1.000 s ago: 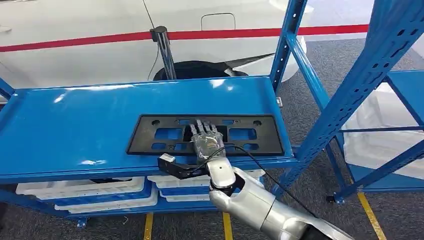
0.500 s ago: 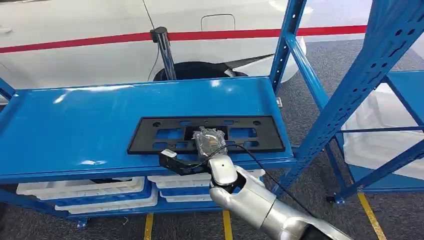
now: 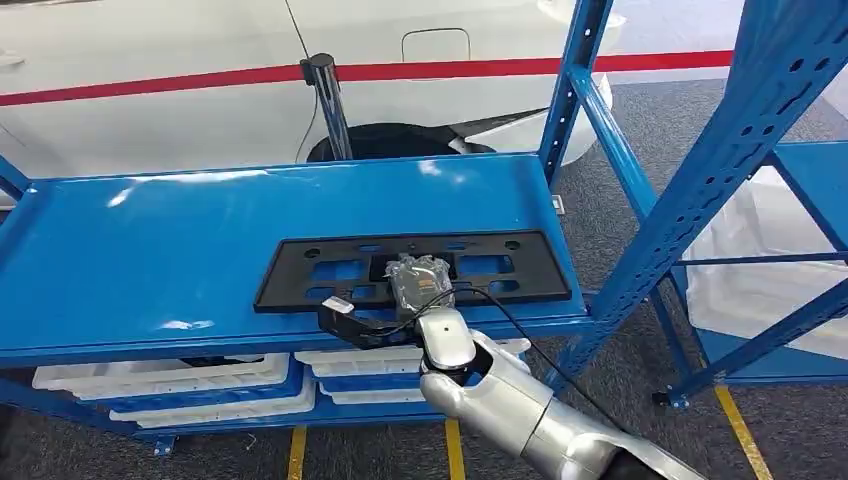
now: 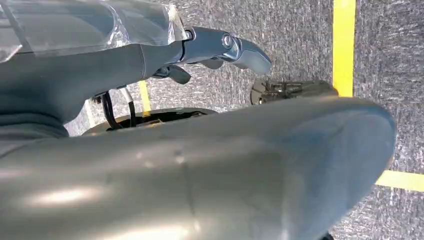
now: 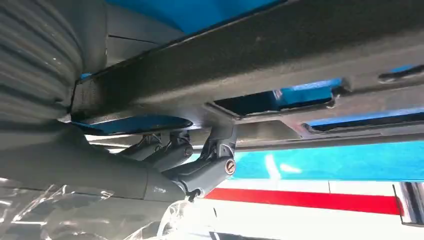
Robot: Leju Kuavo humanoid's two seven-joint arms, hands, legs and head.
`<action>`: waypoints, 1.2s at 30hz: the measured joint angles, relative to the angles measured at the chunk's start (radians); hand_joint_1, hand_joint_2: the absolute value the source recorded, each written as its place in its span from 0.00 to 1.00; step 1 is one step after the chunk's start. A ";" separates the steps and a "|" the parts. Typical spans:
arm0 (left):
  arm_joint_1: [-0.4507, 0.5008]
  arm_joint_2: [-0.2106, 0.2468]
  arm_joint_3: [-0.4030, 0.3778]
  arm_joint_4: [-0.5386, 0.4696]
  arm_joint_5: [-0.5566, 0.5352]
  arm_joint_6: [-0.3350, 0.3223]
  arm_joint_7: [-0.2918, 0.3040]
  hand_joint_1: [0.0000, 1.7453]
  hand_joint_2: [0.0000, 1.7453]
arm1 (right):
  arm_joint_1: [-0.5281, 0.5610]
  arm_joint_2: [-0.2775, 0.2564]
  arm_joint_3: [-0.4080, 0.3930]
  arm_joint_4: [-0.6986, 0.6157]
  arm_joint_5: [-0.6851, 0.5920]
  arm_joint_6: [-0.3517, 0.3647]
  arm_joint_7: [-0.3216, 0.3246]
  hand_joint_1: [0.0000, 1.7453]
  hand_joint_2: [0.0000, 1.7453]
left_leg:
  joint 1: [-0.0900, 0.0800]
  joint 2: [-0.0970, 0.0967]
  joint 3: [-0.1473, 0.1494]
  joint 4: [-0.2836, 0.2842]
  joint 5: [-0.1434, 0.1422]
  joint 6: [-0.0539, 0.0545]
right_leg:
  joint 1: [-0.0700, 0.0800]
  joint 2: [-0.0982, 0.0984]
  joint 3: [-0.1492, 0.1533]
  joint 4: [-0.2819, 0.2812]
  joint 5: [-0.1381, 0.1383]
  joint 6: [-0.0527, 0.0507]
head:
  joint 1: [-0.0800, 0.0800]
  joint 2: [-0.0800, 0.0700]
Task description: Take the parts from the cabinet and place them on the table.
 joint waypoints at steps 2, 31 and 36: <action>0.000 0.000 0.000 0.000 -0.010 0.002 -0.008 0.00 0.00 | 0.000 0.000 0.000 0.000 0.000 -0.003 0.000 1.00 1.00 | 0.000 0.000 0.000 0.000 0.000 0.000 | 0.000 0.000 0.000 0.000 0.000 0.000 | 0.000 0.000; -0.003 0.000 -0.004 0.000 -0.066 0.072 -0.096 0.00 1.00 | 0.042 -0.030 0.002 -0.018 0.182 -0.076 -0.086 1.00 1.00 | 0.000 0.000 0.001 0.000 0.000 0.000 | 0.000 0.000 0.001 0.000 0.000 0.000 | 0.000 0.000; -0.003 0.000 -0.015 0.000 -0.084 0.021 -0.074 0.00 1.00 | 0.153 -0.118 -0.001 -0.126 0.560 -0.237 -0.211 1.00 1.00 | 0.000 0.000 0.000 0.000 -0.001 0.000 | 0.000 0.000 -0.001 0.000 0.000 0.000 | 0.000 0.000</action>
